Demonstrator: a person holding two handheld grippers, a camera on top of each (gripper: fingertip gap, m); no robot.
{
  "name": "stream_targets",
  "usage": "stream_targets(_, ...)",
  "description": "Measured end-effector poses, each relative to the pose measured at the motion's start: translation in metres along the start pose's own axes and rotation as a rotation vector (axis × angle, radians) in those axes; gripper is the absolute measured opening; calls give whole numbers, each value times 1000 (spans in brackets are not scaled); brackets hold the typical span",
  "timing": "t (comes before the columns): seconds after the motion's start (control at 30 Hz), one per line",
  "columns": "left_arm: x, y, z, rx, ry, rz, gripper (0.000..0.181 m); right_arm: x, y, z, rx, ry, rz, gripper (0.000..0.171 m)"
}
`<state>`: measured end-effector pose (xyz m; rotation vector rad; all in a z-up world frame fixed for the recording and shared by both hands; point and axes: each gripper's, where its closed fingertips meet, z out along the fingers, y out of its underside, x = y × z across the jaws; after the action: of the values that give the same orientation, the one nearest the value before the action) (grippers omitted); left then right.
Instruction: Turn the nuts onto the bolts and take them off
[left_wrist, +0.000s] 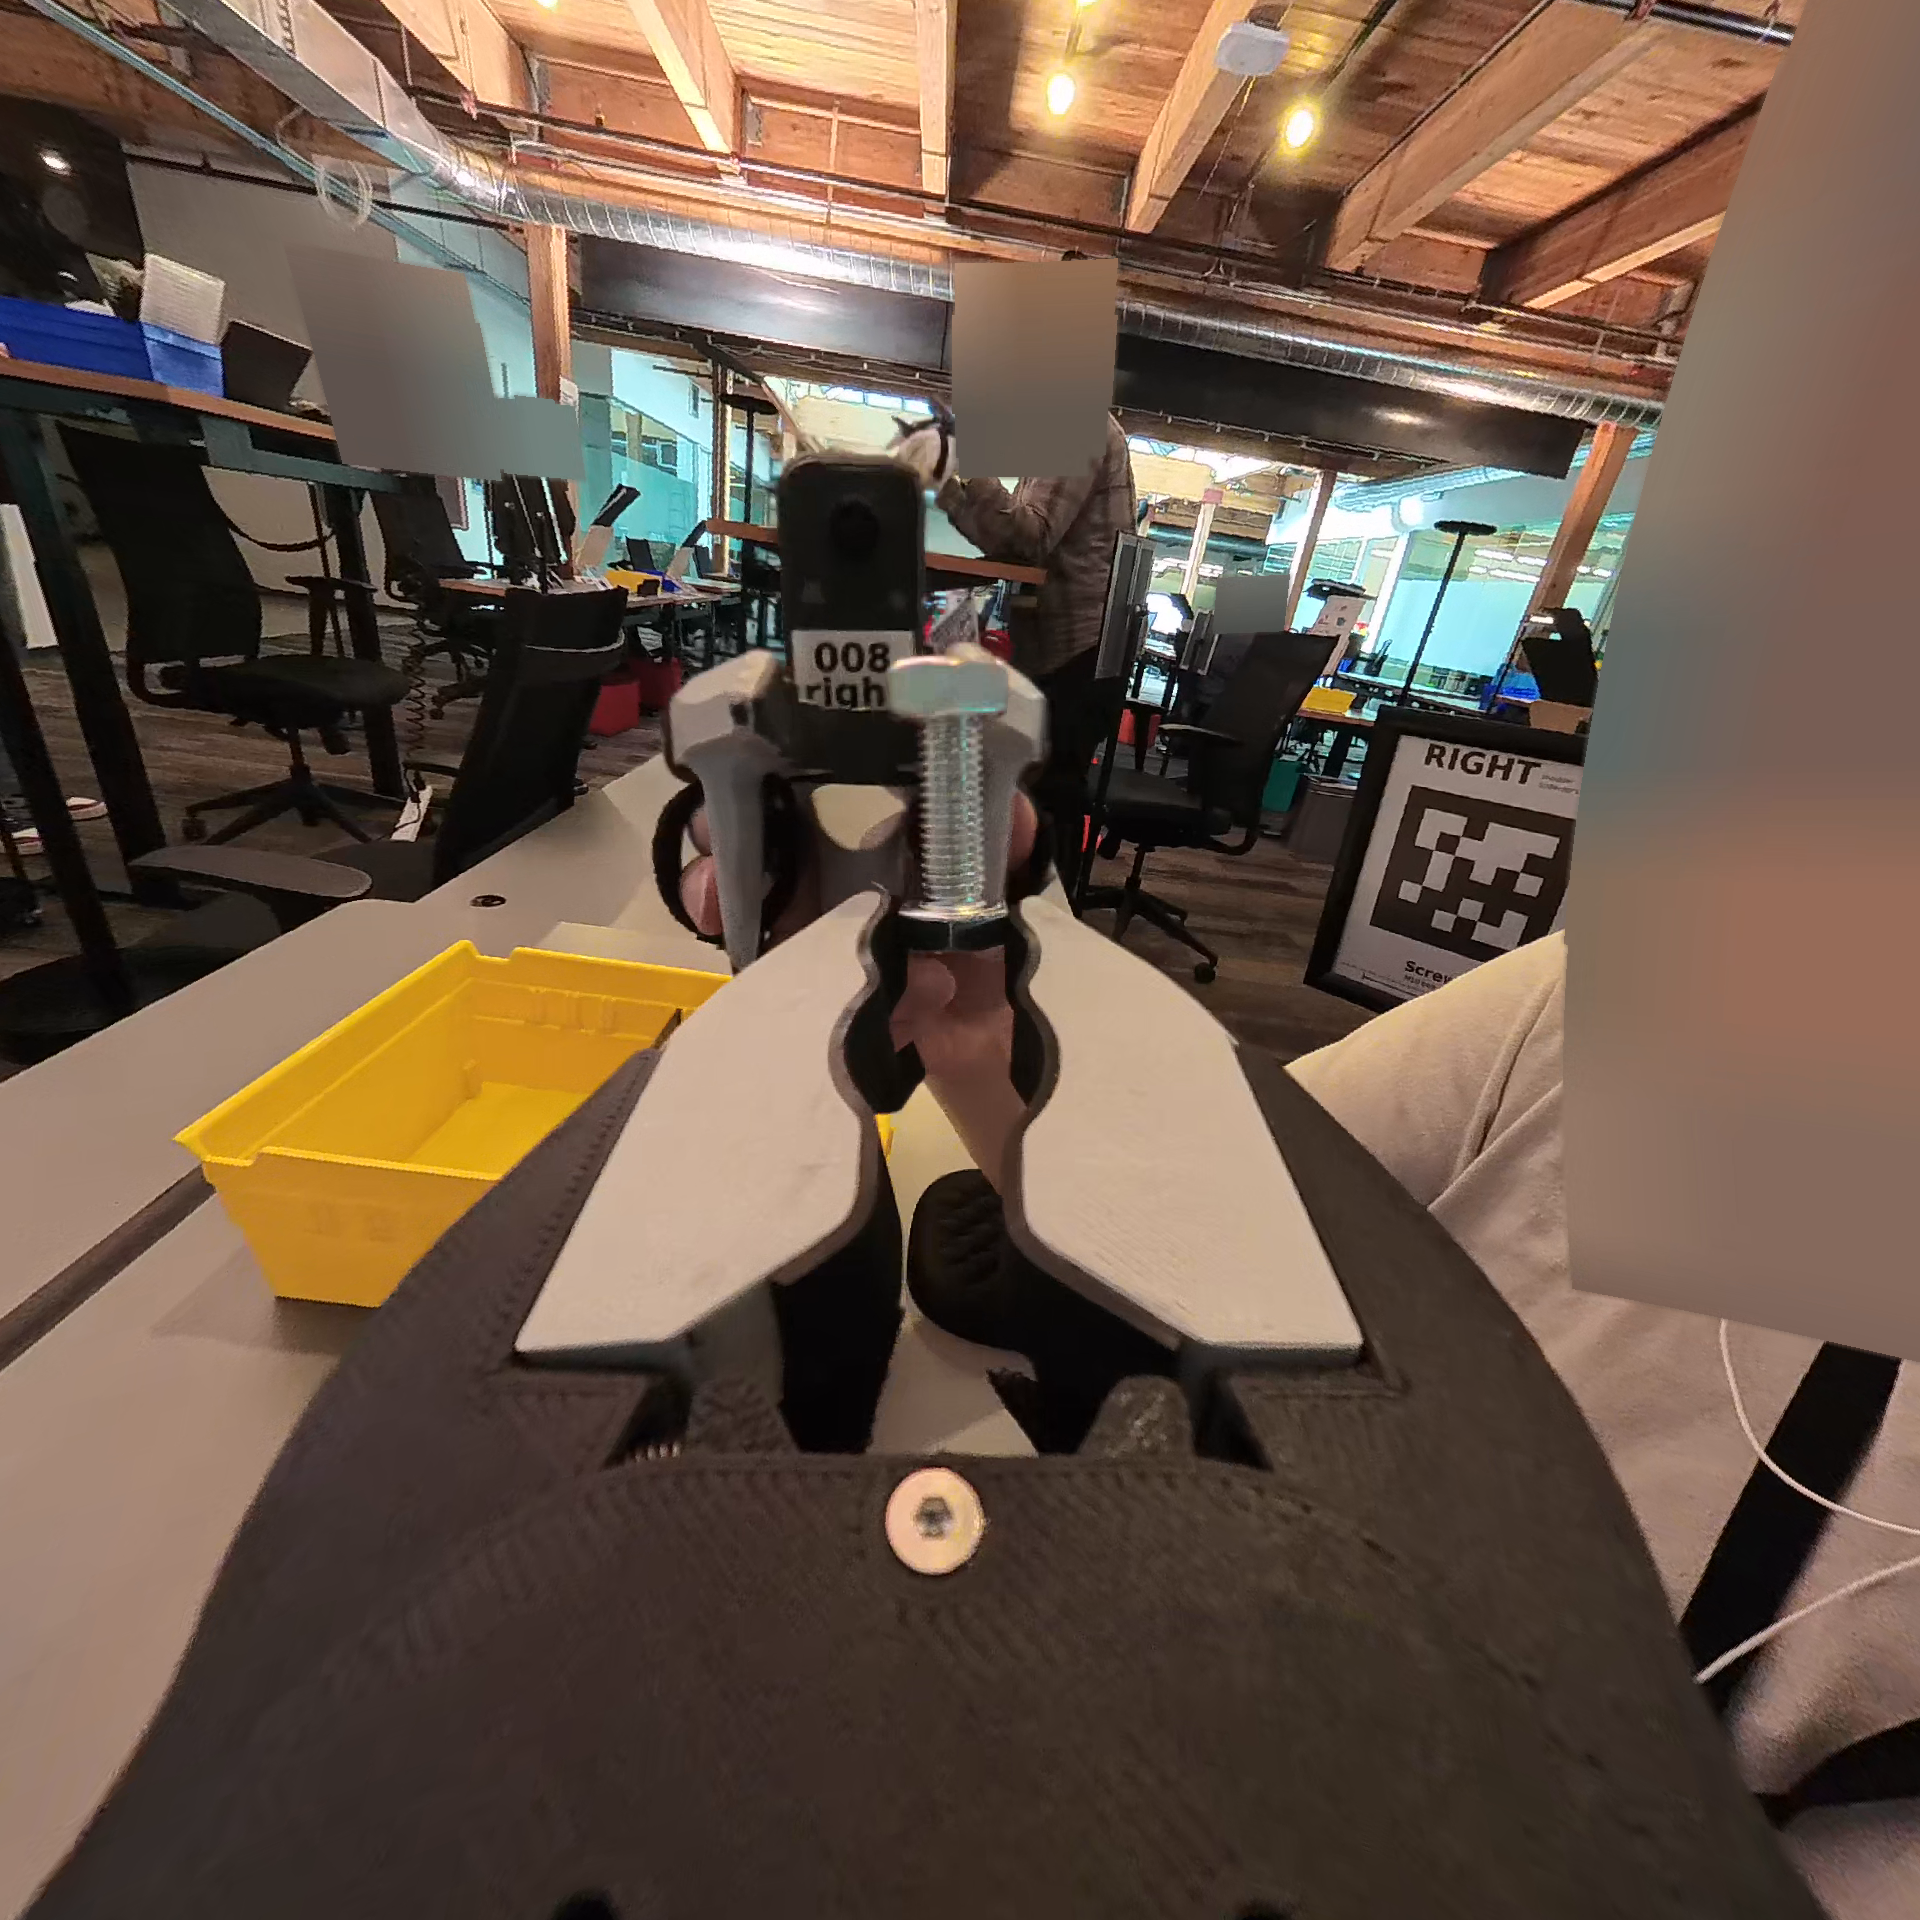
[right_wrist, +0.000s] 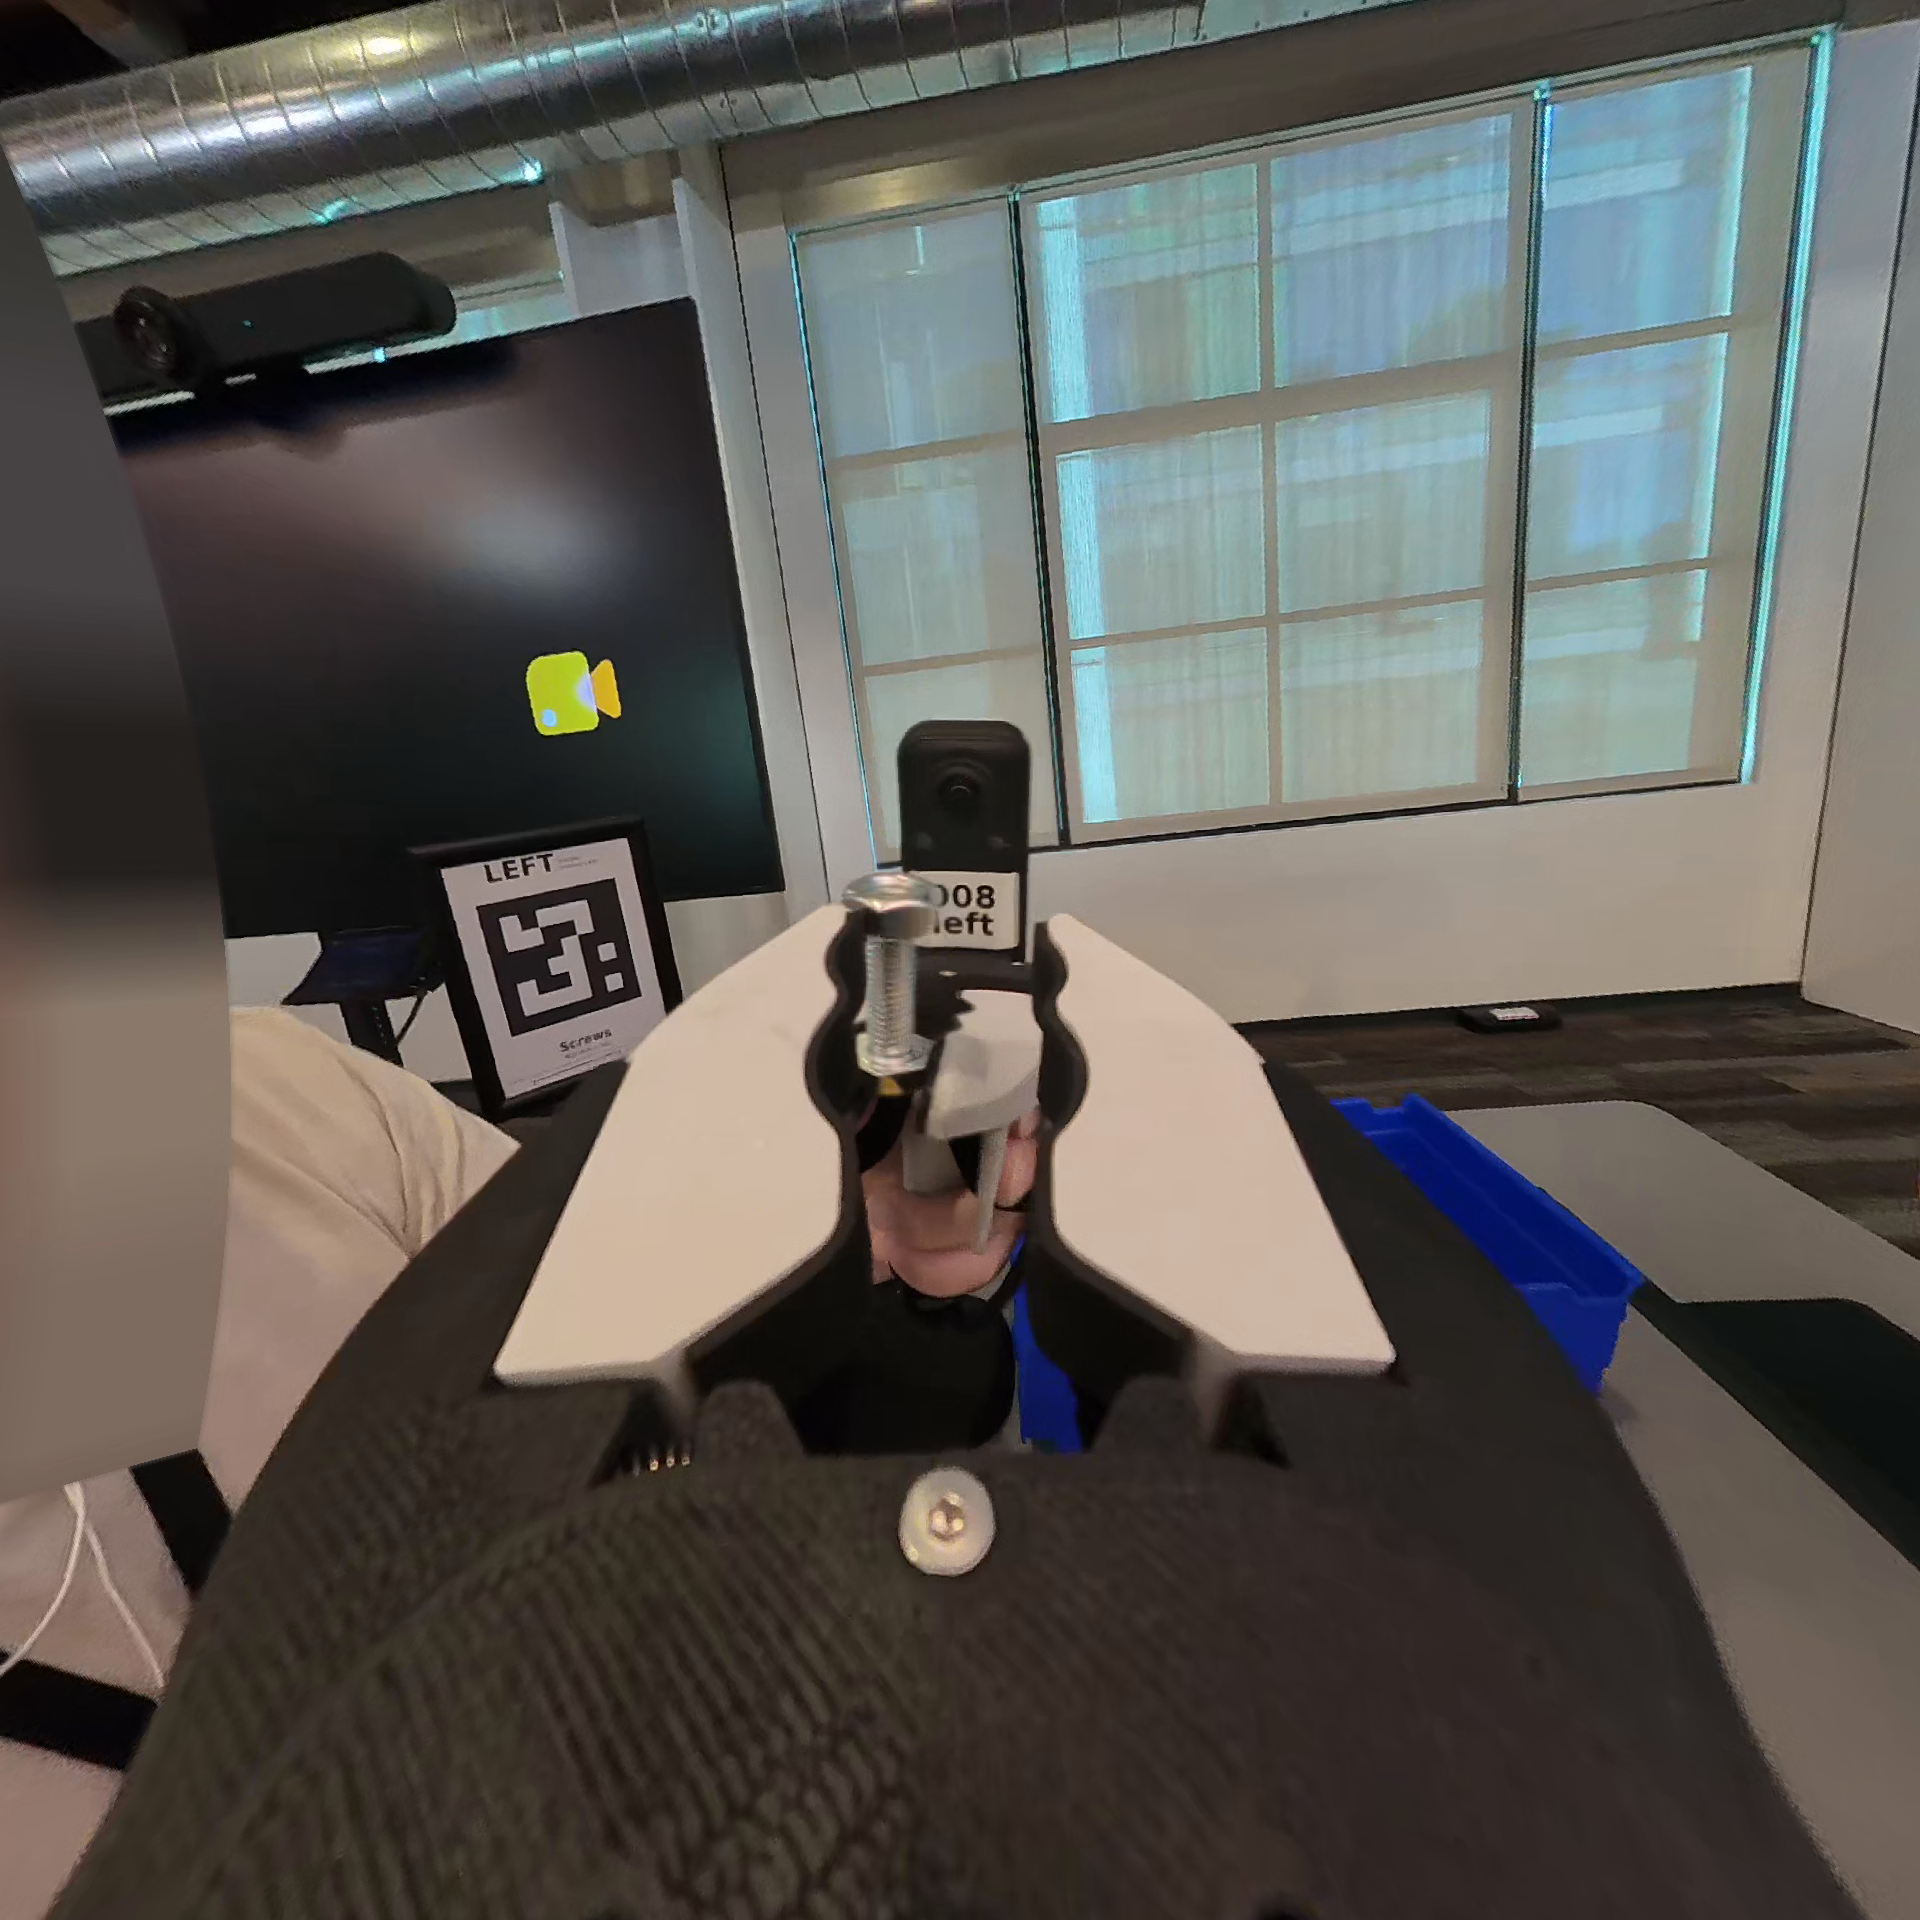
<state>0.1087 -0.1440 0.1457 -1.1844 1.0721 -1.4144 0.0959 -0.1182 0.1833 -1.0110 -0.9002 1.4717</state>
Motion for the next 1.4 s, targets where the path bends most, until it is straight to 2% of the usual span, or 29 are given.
stream_targets(0.17, -1, -1, -2, -5, -14, 13, 18, -3, -7, -3, 32, -18, 17, 29)
stream_targets(0.47, -1, 4, 2, -22, -13, 14, 18, -11, 0, 5, -16, -15, -10, 29)
stream_targets(0.63, 0, 5, 2, -31, 0, 8, 18, -14, 2, 4, -37, -47, -16, 18)
stream_targets(0.77, 8, 6, 3, -37, 64, -36, 18, -20, 3, 2, -32, -112, -14, 18)
stream_targets(0.97, 18, 8, 4, -44, 149, -94, 17, -27, 4, 0, 11, -257, 96, 18)
stream_targets(1.13, 8, 5, 1, -27, 84, -64, 18, -15, -1, 1, 27, -126, 22, 38)
stream_targets(1.4, 11, 4, 3, -21, 90, -45, 18, -12, 1, 4, 3, -66, -8, 39)
